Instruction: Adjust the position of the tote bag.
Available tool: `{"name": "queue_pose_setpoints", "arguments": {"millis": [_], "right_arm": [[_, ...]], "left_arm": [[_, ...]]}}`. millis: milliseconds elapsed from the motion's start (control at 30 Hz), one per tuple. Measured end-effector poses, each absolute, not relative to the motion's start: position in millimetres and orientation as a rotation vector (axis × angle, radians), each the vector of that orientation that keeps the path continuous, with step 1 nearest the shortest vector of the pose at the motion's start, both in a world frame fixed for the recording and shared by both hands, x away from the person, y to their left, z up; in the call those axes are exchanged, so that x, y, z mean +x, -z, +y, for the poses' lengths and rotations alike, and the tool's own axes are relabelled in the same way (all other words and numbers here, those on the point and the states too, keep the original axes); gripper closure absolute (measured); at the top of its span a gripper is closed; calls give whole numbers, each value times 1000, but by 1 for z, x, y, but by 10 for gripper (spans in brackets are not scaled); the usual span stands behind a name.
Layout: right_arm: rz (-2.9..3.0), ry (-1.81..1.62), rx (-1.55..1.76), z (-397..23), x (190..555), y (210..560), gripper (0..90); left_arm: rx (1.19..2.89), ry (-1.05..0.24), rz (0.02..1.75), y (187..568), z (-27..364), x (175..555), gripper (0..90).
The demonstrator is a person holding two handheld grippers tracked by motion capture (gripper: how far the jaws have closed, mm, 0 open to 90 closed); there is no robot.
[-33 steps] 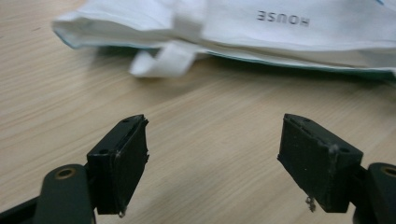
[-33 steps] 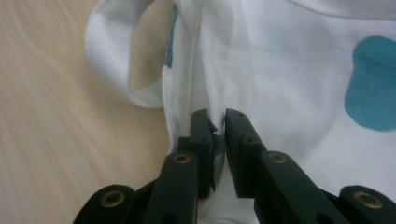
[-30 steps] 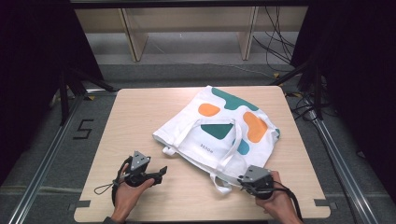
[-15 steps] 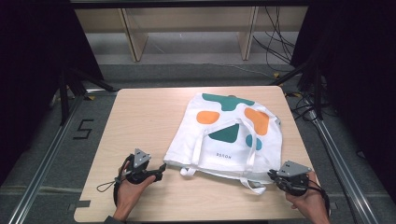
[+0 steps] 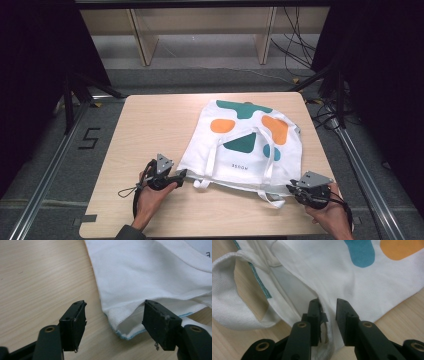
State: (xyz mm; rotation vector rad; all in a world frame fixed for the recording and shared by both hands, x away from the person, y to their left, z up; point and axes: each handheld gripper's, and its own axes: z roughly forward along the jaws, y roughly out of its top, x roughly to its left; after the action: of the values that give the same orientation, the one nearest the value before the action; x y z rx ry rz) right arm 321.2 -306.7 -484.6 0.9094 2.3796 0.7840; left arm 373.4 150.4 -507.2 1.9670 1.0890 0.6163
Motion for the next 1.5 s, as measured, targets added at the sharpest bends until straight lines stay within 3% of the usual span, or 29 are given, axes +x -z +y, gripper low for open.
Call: {"name": "queue_pose_setpoints", "arguments": {"millis": [167, 433, 500, 533, 600, 767, 1000, 1267, 1367, 1500], "right_arm": [[2373, -788, 895, -308, 323, 485, 725], [2377, -775, 930, -306, 323, 486, 701], [2375, -774, 917, -306, 323, 487, 696], [2377, -771, 909, -306, 324, 487, 693], [2383, -750, 919, -305, 325, 489, 678], [2394, -704, 896, -304, 325, 491, 688], [2383, -670, 842, -301, 337, 494, 752], [2382, -740, 837, -299, 333, 491, 738], [2374, -721, 911, -297, 332, 496, 604], [2392, -711, 911, -296, 336, 498, 647]], "left_arm": [[2131, -620, 1042, 509, 148, 371, 379], [2083, -612, 1067, 513, 145, 383, 407], [2145, -622, 1014, 511, 145, 387, 436], [2132, -617, 1005, 512, 142, 388, 482], [2217, -676, 928, 510, 138, 389, 706], [2314, -760, 818, 511, 134, 385, 787], [2350, -718, 768, 506, 140, 345, 787], [2344, -684, 757, 499, 149, 310, 779], [2314, -666, 799, 499, 154, 310, 731], [2289, -698, 784, 500, 151, 313, 632]]}}
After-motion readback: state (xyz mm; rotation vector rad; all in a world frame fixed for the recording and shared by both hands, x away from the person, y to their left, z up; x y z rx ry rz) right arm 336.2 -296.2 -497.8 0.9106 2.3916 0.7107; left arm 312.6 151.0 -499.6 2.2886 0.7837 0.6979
